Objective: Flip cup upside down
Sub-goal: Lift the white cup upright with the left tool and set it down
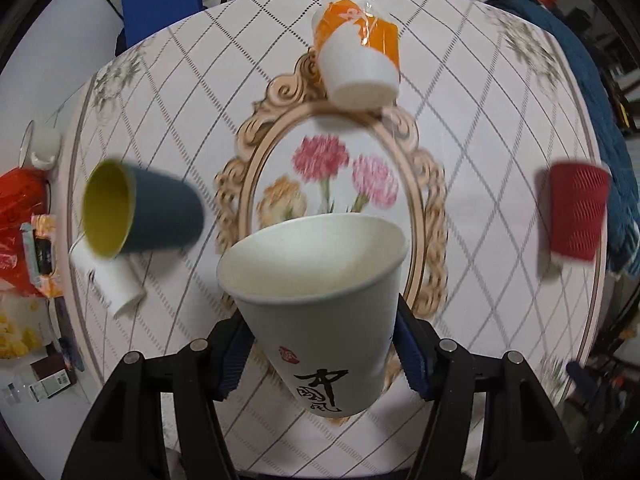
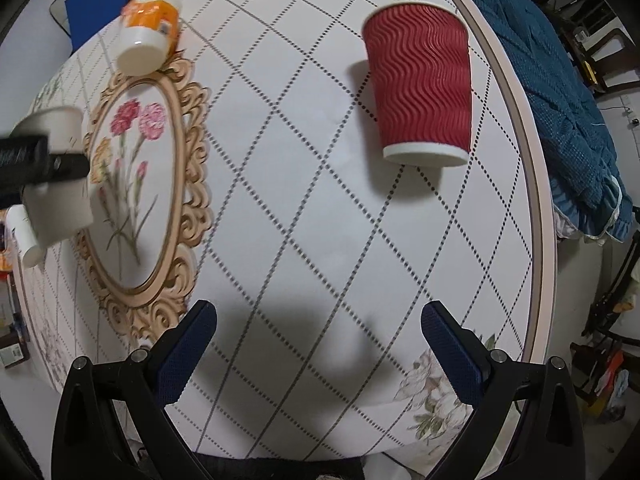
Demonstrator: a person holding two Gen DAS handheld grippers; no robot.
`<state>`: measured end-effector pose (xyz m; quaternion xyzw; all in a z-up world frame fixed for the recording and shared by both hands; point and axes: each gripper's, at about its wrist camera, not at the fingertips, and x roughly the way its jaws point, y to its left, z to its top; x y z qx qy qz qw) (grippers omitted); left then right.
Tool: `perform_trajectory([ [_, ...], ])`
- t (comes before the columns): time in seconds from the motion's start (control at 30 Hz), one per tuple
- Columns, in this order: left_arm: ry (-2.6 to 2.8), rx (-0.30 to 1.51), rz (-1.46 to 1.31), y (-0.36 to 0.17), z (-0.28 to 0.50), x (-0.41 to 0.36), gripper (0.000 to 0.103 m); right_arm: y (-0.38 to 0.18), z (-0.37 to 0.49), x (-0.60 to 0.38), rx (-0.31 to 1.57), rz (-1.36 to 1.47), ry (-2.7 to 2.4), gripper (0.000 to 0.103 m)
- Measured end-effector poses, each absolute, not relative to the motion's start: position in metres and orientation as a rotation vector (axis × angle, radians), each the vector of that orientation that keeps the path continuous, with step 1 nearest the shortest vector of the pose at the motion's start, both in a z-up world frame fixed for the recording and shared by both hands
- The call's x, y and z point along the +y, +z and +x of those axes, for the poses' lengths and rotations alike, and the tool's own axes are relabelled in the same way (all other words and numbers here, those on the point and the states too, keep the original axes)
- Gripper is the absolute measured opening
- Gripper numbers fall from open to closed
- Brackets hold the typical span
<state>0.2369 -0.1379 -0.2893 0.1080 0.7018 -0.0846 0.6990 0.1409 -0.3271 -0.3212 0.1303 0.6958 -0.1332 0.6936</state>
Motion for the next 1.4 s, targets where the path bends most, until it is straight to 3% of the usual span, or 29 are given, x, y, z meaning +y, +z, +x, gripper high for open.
perform_trajectory([
  [0.67,-0.243,1.603,0.290,-0.322,0.107,-0.050,0.061,-0.301,0.039,-0.243,1.490,0.283,-0.340,0.103],
  [1.4,-0.183,1.773,0.241,-0.393,0.144,-0.047,0.064,-0.344,0.038,-0.240,1.623,0.294,-0.269,0.103],
])
